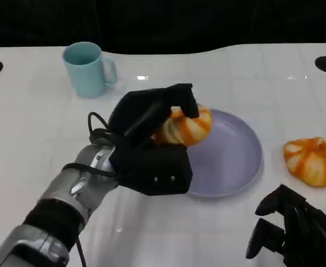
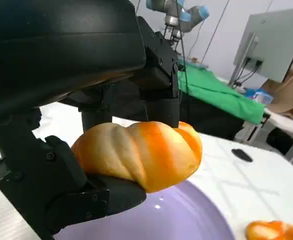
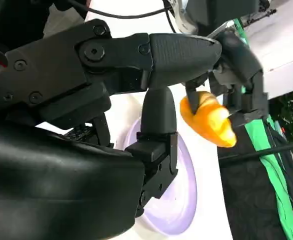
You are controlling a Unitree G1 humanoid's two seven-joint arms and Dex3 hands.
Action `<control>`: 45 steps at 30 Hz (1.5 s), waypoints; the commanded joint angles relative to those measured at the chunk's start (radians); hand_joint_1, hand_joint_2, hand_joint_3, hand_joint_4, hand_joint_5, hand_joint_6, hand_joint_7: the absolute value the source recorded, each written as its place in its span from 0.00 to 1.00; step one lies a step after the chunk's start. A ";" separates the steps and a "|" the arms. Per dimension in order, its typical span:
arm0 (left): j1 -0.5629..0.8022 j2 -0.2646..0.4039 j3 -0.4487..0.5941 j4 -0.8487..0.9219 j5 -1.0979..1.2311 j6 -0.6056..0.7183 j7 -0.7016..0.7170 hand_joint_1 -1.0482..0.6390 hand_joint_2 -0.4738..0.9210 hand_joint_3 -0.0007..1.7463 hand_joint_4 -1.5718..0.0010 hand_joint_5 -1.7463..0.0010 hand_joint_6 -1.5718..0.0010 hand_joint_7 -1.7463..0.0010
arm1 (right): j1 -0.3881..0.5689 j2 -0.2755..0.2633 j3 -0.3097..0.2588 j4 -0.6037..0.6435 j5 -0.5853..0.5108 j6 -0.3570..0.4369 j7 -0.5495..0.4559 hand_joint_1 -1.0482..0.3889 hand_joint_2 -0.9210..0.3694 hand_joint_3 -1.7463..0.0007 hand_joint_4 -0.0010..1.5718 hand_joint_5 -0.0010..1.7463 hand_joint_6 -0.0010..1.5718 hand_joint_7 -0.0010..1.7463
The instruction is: Grasp the bread from the table and place it into the plate.
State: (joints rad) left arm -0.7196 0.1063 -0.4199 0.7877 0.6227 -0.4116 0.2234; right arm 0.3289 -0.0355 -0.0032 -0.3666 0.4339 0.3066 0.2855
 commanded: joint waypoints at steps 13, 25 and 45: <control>-0.094 -0.053 -0.058 0.134 0.025 -0.017 0.025 0.53 0.68 0.71 0.43 0.00 0.58 0.00 | 0.011 -0.002 -0.003 -0.010 0.008 -0.008 0.003 0.37 0.00 0.75 0.38 1.00 0.27 0.93; -0.171 -0.044 -0.119 0.238 0.056 -0.008 -0.130 0.40 1.00 0.20 0.79 0.59 0.76 0.87 | 0.014 0.006 0.002 -0.012 0.006 -0.012 0.003 0.38 0.00 0.75 0.38 1.00 0.27 0.93; -0.160 0.011 -0.142 0.115 0.059 0.085 -0.282 0.06 1.00 0.38 0.99 1.00 0.95 0.99 | 0.005 0.002 -0.005 -0.007 0.009 -0.006 0.002 0.37 0.00 0.75 0.38 1.00 0.26 0.93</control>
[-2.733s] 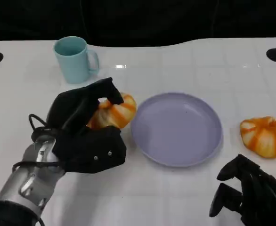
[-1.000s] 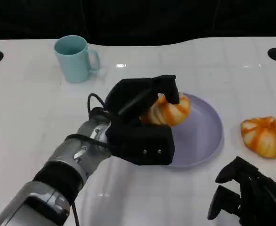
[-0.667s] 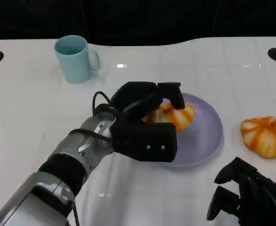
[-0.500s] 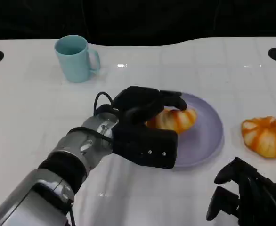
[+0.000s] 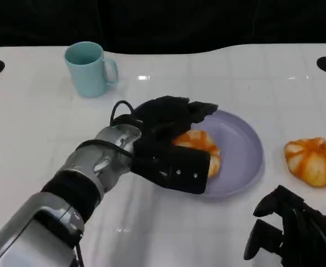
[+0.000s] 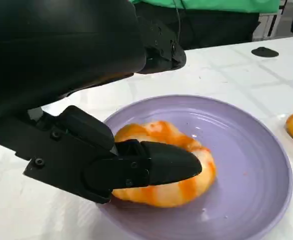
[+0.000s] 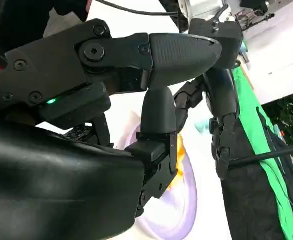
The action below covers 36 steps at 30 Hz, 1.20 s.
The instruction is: Grasp the bread from the table and place it into the plate.
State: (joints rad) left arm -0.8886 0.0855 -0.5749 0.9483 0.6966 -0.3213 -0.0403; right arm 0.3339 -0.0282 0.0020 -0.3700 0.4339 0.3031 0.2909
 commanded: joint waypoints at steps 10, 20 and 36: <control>0.130 0.076 0.136 -0.176 -0.208 -0.067 -0.117 0.09 1.00 0.33 0.97 0.98 0.93 0.98 | 0.006 -0.006 -0.010 -0.013 0.009 0.001 -0.007 0.37 0.00 0.75 0.38 1.00 0.27 0.94; 0.296 0.105 0.236 -0.356 -0.378 -0.106 -0.211 0.13 1.00 0.32 0.92 0.95 0.92 0.98 | 0.006 -0.013 -0.011 -0.014 0.008 0.000 -0.001 0.38 0.00 0.74 0.38 1.00 0.27 0.94; 0.563 -0.006 0.388 -0.529 -0.734 -0.155 -0.297 0.17 1.00 0.23 0.80 0.65 0.68 0.93 | 0.010 -0.013 -0.012 -0.023 0.015 0.013 -0.008 0.38 0.00 0.75 0.38 1.00 0.26 0.93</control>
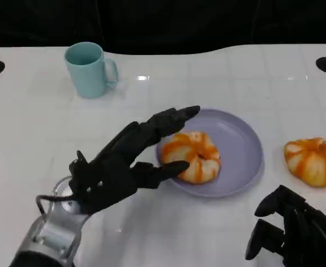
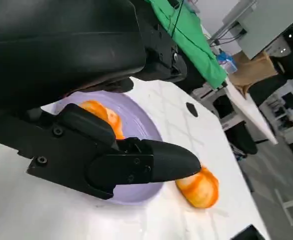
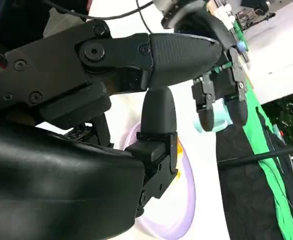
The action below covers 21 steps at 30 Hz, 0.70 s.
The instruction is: Grasp the bread from the table and place it into the plate.
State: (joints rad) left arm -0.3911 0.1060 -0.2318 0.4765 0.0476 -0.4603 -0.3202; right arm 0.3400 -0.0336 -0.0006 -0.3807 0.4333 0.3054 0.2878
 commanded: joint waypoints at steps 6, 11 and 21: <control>0.160 -0.073 0.086 -0.156 -0.195 0.024 -0.034 0.19 1.00 0.22 0.80 0.27 0.71 0.56 | 0.002 -0.007 -0.008 -0.012 0.012 0.011 -0.008 0.37 0.00 0.75 0.38 1.00 0.26 0.93; 0.228 -0.080 0.107 -0.236 -0.266 0.072 -0.071 0.21 1.00 0.23 0.80 0.05 0.80 0.16 | 0.000 -0.007 -0.011 -0.010 0.018 0.011 -0.003 0.37 0.00 0.75 0.38 1.00 0.26 0.94; 0.375 -0.111 0.134 -0.424 -0.449 0.270 -0.107 0.26 1.00 0.17 0.66 0.00 0.70 0.13 | -0.001 -0.009 -0.008 -0.019 0.014 0.018 -0.011 0.37 0.00 0.74 0.38 1.00 0.26 0.93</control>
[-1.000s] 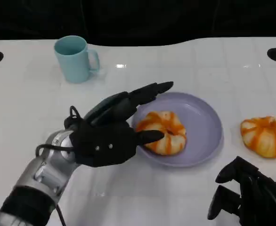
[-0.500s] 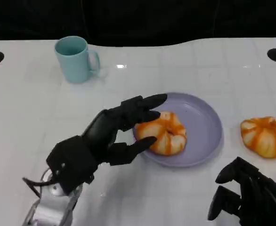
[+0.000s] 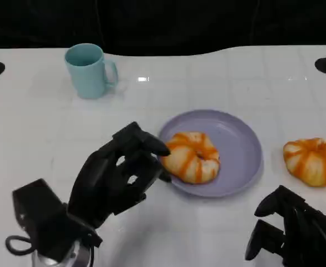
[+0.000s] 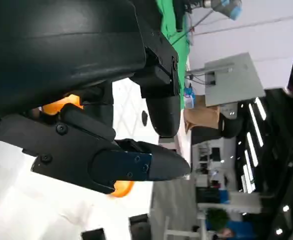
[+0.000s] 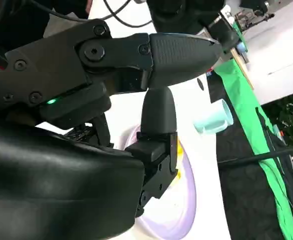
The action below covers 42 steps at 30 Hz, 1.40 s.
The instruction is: Grasp the bread from the table and place it into the plate.
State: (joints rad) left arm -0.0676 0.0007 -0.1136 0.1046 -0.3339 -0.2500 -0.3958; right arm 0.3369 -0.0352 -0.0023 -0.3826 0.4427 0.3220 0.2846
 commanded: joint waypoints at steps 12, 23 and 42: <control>0.189 -0.046 0.071 -0.138 -0.188 0.163 -0.059 0.27 1.00 0.24 0.53 0.00 0.68 0.00 | 0.007 -0.014 -0.012 -0.028 0.009 0.004 -0.008 0.37 0.00 0.74 0.38 1.00 0.25 0.94; 0.239 -0.055 0.099 -0.134 -0.226 0.182 -0.098 0.29 1.00 0.24 0.53 0.00 0.68 0.00 | 0.010 -0.025 -0.013 -0.033 0.015 0.008 0.001 0.37 0.00 0.74 0.38 1.00 0.24 0.94; 0.307 -0.064 0.135 -0.156 -0.237 0.217 -0.108 0.30 1.00 0.24 0.55 0.00 0.71 0.00 | 0.019 -0.029 -0.010 -0.047 0.014 0.005 -0.002 0.36 0.00 0.73 0.37 1.00 0.23 0.94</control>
State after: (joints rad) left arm 0.2323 -0.0703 0.0097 -0.0365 -0.5640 -0.0363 -0.4949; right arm 0.3539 -0.0526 -0.0030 -0.4138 0.4469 0.3244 0.2836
